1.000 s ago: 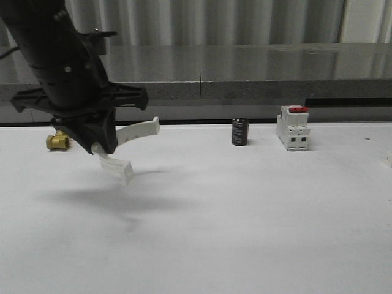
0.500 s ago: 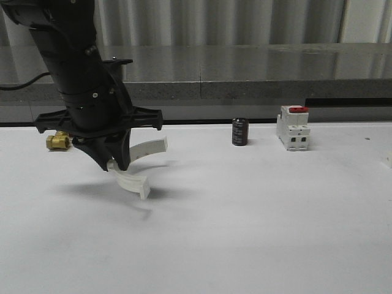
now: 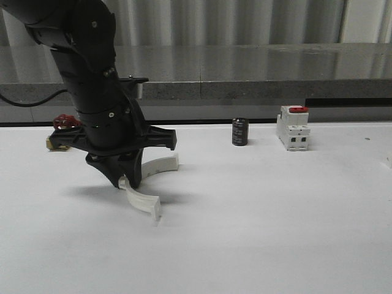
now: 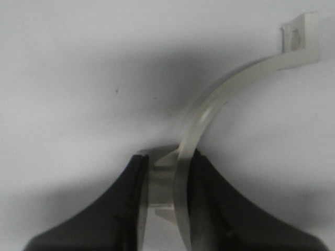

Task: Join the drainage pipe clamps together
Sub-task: 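Carry the clamp toward the table center and lower it flat, then open the left gripper and raise it away from the clamp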

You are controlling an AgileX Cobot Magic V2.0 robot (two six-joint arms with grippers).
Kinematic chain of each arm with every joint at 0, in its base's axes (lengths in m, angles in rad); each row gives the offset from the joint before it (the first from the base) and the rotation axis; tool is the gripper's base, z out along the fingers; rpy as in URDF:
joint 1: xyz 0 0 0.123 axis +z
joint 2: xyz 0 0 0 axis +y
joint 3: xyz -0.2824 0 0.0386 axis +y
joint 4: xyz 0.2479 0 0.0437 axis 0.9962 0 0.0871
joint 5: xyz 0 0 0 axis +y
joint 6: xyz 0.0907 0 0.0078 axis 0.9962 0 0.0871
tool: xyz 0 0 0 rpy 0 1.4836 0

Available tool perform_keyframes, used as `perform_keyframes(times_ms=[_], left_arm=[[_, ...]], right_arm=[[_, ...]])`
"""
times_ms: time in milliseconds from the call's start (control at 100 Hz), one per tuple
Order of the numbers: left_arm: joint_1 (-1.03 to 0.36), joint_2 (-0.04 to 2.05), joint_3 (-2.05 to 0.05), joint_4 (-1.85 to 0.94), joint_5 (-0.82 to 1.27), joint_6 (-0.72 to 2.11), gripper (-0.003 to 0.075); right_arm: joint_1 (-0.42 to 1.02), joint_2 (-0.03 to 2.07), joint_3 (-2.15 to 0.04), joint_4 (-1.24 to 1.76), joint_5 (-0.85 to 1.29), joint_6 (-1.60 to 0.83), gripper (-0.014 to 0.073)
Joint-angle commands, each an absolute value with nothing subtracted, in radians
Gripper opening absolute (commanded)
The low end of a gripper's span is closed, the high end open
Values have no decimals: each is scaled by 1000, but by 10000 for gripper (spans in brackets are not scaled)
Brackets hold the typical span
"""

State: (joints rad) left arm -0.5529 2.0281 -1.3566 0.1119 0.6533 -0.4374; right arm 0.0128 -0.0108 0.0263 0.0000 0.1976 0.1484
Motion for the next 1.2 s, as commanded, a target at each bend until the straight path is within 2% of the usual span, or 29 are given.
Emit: perform_keyframes(times_ms=[0, 70, 140, 240, 260, 310, 330, 410, 770, 970, 1190], left_arm=[[-561, 1981, -1384, 116, 632, -457, -7], [-561, 1981, -1384, 116, 633, -456, 22], [-561, 1981, -1384, 116, 633, -456, 106], [-561, 1981, -1384, 116, 633, -456, 288], [-562, 1981, -1384, 116, 635, -456, 349], [-562, 1981, -1384, 116, 635, -456, 438], [-562, 1981, -1384, 116, 635, -456, 501], [-562, 1978, -1384, 116, 635, -456, 578], [-540, 1842, -1384, 231, 684, -456, 586], [-473, 1666, -1365, 275, 710, -393, 586], [-361, 1428, -1249, 303, 673, -358, 586]], right_arm=[[7, -29, 11, 0, 123, 136, -67], [7, -29, 11, 0, 123, 136, -67], [7, -29, 11, 0, 123, 136, -67], [7, -29, 11, 0, 123, 136, -67], [7, -29, 11, 0, 123, 136, -67], [7, -29, 11, 0, 123, 136, -67], [7, -29, 11, 0, 123, 136, -67], [7, -29, 11, 0, 123, 136, -67], [7, -29, 11, 0, 123, 136, -67], [7, -29, 11, 0, 123, 136, -67], [7, -29, 11, 0, 123, 136, -67]])
